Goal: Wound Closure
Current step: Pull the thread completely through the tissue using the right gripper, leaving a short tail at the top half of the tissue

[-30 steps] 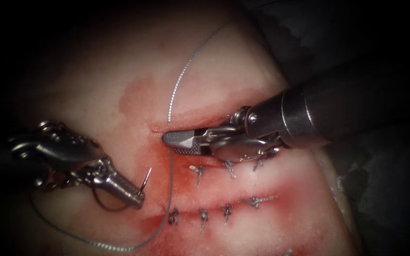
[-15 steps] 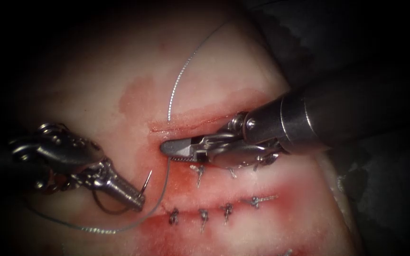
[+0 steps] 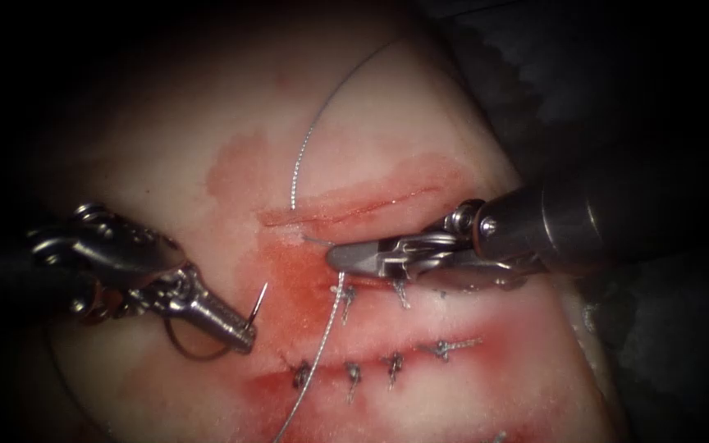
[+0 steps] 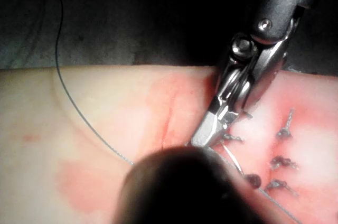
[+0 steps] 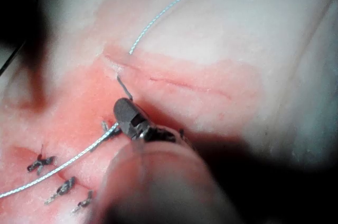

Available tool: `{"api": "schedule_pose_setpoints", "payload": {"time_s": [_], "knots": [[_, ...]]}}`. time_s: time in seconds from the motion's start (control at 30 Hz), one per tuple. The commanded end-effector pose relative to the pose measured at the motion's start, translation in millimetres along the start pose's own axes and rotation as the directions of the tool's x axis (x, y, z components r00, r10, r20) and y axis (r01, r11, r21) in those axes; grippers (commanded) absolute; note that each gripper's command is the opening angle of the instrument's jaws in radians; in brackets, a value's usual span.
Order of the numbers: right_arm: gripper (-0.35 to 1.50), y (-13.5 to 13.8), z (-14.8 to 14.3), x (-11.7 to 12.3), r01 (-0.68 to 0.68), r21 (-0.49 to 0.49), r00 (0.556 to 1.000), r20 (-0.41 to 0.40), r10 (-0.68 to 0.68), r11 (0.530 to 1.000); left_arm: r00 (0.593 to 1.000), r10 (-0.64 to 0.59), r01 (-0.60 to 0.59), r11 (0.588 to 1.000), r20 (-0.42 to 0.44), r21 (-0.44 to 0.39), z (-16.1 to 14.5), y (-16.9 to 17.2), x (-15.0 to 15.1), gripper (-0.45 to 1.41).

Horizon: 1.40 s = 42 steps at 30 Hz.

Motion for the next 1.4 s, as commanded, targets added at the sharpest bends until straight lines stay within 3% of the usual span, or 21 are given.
{"api": "schedule_pose_setpoints", "payload": {"time_s": [0.03,0.2,0.37,0.6,0.77,0.87,0.97,1.03,1.07,1.17,1.3,1.4], "knots": [[-0.35,-0.7,-2.2,-0.2,-0.002,0.007,1.000,0.029,0.002,1.000,1.000,-0.018,0.018,1.000,0.011,-0.011,0.2,0.7,-0.8,-0.45],[-0.35,-0.9,-8.3,-1.0,-0.008,0.017,0.995,0.099,0.006,1.000,0.999,-0.047,0.049,0.996,0.027,-0.069,-0.4,1.9,-0.8,-0.45],[-0.35,-2.6,-15.5,-0.6,-0.018,0.035,0.988,0.155,0.013,0.999,0.998,-0.062,0.064,0.995,0.030,-0.076,-0.2,2.6,-0.5,-0.45],[-0.35,-5.5,-27.2,0.4,-0.026,0.173,0.975,0.224,-0.013,0.985,0.997,-0.073,0.075,0.993,0.026,-0.095,0.5,3.4,0.0,-0.45],[-0.35,-6.9,-32.8,1.6,-0.025,0.266,0.964,0.262,-0.047,0.964,0.993,-0.111,0.113,0.988,0.025,-0.104,0.5,4.0,0.1,-0.45],[-0.35,-6.9,-34.6,2.6,-0.023,0.300,0.956,0.284,-0.067,0.954,0.987,-0.159,0.161,0.982,0.035,-0.095,0.4,4.0,-0.1,-0.45],[-0.33,-6.5,-34.9,3.3,0.045,0.354,0.950,0.273,-0.149,0.934,0.983,-0.176,0.176,0.984,0.051,-0.009,0.1,3.4,-0.2,-0.45],[-0.18,-5.6,-34.7,3.2,0.149,0.405,0.929,0.255,-0.268,0.902,0.985,-0.173,0.171,0.983,0.018,0.072,0.1,2.7,0.3,-0.45],[0.14,-4.5,-34.6,3.0,0.235,0.435,0.899,0.241,-0.364,0.869,0.986,-0.168,0.167,0.981,0.003,0.100,0.2,2.4,0.7,-0.45],[0.41,-0.8,-34.3,1.9,0.357,0.452,0.837,0.234,-0.495,0.818,0.989,-0.140,0.147,0.975,-0.049,0.168,0.8,1.4,2.0,-0.45],[0.47,5.9,-32.8,0.3,0.446,0.407,0.750,0.317,-0.581,0.797,0.987,-0.045,0.082,0.968,-0.156,0.238,0.8,0.7,4.2,-0.45],[0.51,10.2,-30.6,0.2,0.473,0.403,0.711,0.350,-0.610,0.783,0.976,0.014,0.047,0.961,-0.218,0.273,0.0,0.3,6.7,-0.45]]}}
